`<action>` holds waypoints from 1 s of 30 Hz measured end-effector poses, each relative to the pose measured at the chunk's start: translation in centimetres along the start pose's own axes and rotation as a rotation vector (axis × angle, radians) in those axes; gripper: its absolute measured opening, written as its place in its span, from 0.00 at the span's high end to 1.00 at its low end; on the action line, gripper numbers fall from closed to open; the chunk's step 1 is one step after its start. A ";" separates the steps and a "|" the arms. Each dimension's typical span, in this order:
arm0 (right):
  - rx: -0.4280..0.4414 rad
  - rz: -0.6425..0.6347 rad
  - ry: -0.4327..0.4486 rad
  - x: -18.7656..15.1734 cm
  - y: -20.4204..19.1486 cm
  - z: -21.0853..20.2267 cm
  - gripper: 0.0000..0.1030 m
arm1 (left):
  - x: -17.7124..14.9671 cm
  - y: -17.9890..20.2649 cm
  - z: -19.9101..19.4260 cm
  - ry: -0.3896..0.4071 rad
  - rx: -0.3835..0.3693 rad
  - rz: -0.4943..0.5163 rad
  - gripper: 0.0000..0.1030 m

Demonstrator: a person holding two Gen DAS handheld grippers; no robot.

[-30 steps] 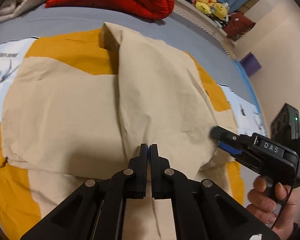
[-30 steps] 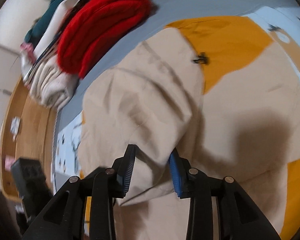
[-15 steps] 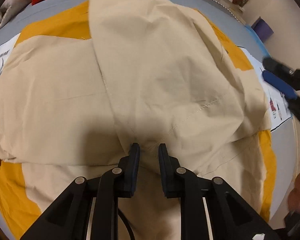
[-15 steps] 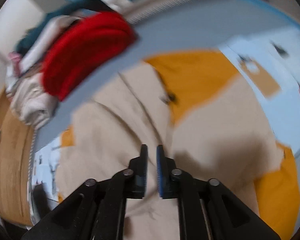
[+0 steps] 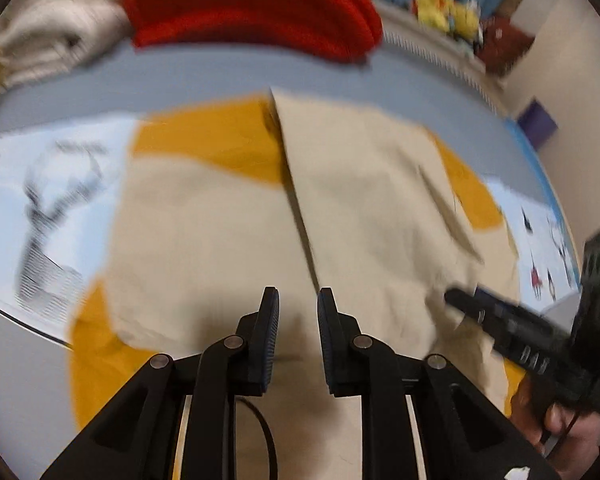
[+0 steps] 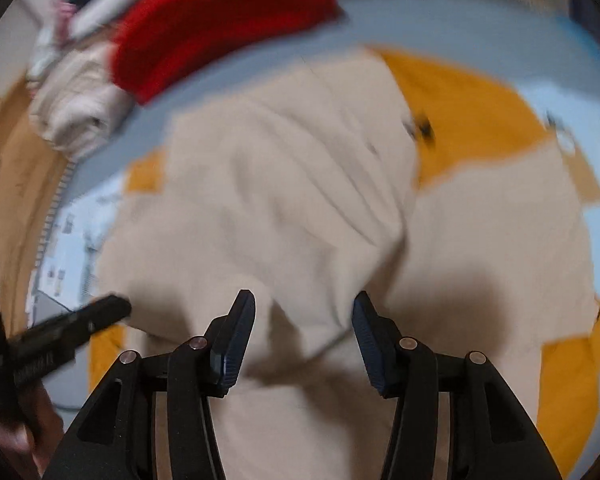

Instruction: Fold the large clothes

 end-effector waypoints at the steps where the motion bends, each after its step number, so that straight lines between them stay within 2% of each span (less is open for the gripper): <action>1: 0.020 -0.022 -0.008 -0.1 -0.9 0.3 0.50 | 0.6 -0.6 -1.5 0.045 -0.001 -0.005 0.83; 3: 0.026 -0.062 -0.099 -1.9 -2.0 2.3 0.50 | 1.6 -1.3 -3.0 0.086 -0.008 -0.014 0.83; 5: -0.058 -0.090 -0.275 -5.1 -1.8 5.0 0.50 | 1.8 -2.0 -5.0 0.133 -0.015 -0.007 0.83; 6: -0.070 -0.074 -0.299 -5.7 -1.4 5.4 0.50 | 2.0 -2.3 -5.7 0.147 -0.015 -0.001 0.83; 8: -0.056 -0.012 -0.272 -5.7 -1.4 4.1 0.50 | 1.9 -2.7 -7.9 0.209 -0.005 0.016 0.83; 11: -0.121 -0.081 -0.144 -4.3 -2.1 -0.2 0.50 | 1.6 -3.4 -11.2 0.287 -0.019 0.021 0.83; 13: -0.182 -0.130 -0.010 -2.9 -2.9 -4.8 0.50 | 1.1 -4.3 -13.6 0.338 -0.016 0.044 0.83; 16: -0.204 -0.114 0.153 -1.4 -3.7 -11.4 0.50 | -0.4 -4.6 -16.7 0.393 0.024 0.077 0.83; 18: -0.211 -0.097 0.258 -1.9 -4.2 -16.3 0.50 | -1.7 -5.3 -18.9 0.414 0.023 0.054 0.82; 22: -0.277 -0.115 0.380 -5.1 -4.1 -24.8 0.50 | -5.0 -6.4 -22.3 0.443 0.015 0.028 0.78; 27: -0.355 -0.123 0.447 -12.3 -1.6 -34.0 0.50 | -10.9 -7.9 -25.9 0.459 0.007 0.030 0.77; 30: -0.369 -0.085 0.466 -17.0 0.2 -37.6 0.50 | -13.6 -8.7 -27.6 0.464 0.006 0.054 0.77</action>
Point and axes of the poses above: each gripper's, at about its wrist camera, not at the fingertips, and z roughly the way its jaws point, y to its right, x to its top, the point moved 6 cm from there along z, roughly the way its jaws point, and after that the axes turned 12 degrees about -z, right-handed, at the moved point
